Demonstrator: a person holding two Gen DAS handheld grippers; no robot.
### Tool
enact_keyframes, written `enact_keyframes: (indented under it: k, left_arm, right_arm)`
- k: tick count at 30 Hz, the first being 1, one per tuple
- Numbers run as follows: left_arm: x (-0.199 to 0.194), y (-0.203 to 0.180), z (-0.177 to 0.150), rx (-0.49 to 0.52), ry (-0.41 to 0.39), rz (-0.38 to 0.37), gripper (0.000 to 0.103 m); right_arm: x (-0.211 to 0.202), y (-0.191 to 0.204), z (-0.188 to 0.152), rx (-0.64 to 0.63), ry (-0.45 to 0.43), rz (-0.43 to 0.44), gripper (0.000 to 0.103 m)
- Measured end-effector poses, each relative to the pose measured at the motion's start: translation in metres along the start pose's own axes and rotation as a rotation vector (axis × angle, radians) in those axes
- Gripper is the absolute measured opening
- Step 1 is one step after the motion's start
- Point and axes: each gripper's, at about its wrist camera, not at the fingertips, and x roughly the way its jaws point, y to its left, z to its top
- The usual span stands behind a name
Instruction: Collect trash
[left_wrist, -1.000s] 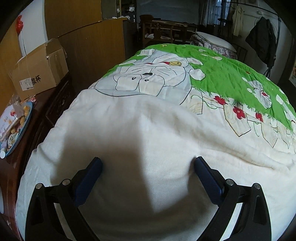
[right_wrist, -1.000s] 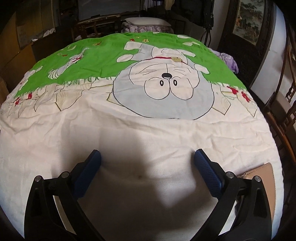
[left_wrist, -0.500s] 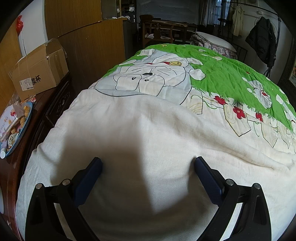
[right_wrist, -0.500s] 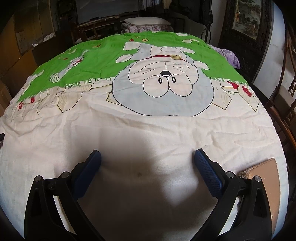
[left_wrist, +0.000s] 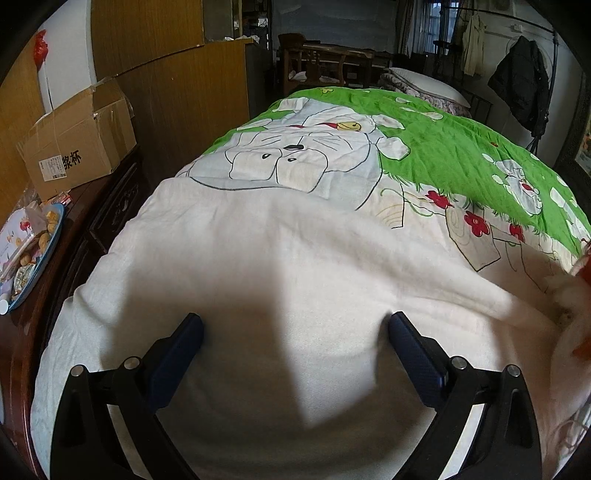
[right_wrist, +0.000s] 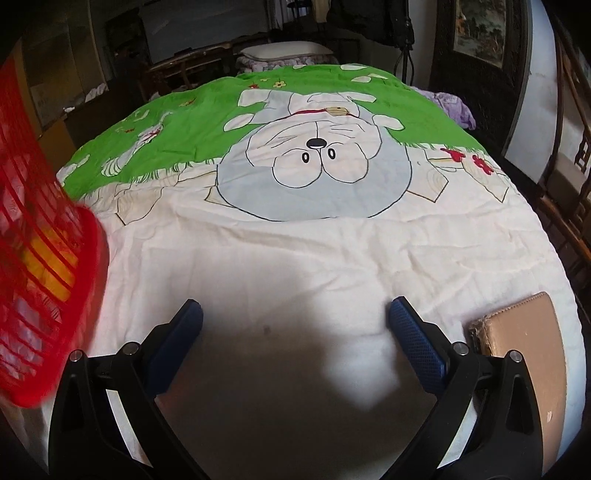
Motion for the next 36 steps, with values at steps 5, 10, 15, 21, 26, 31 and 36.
enact_keyframes:
  k: [5,10,15,21,26,31,36]
  left_arm:
    - [0.001,0.001,-0.006,-0.005,-0.022,-0.006,0.099]
    - [0.002,0.0,-0.003,0.0,0.001,0.0,0.099]
    - [0.002,-0.001,0.0,0.005,0.016,0.007,0.099]
    - [0.001,0.0,0.002,0.006,0.024,0.006,0.099]
    - [0.0,-0.001,0.004,0.005,0.023,0.007,0.099]
    - [-0.002,-0.001,0.005,0.003,0.023,0.005,0.099]
    - [-0.001,-0.001,0.004,0.004,0.023,0.006,0.099]
  right_arm:
    - [0.003,0.0,-0.004,-0.004,-0.015,-0.008,0.097]
    - [0.004,0.003,0.002,-0.011,0.017,-0.018,0.097]
    - [0.0,0.004,0.007,-0.016,0.033,-0.025,0.097]
    - [-0.011,0.0,0.008,0.01,0.009,-0.016,0.097]
    - [-0.053,-0.017,-0.003,0.131,-0.1,0.006,0.097]
    - [-0.104,0.005,-0.015,0.087,-0.189,0.068,0.097]
    - [-0.135,0.053,-0.028,-0.071,-0.223,0.124,0.097]
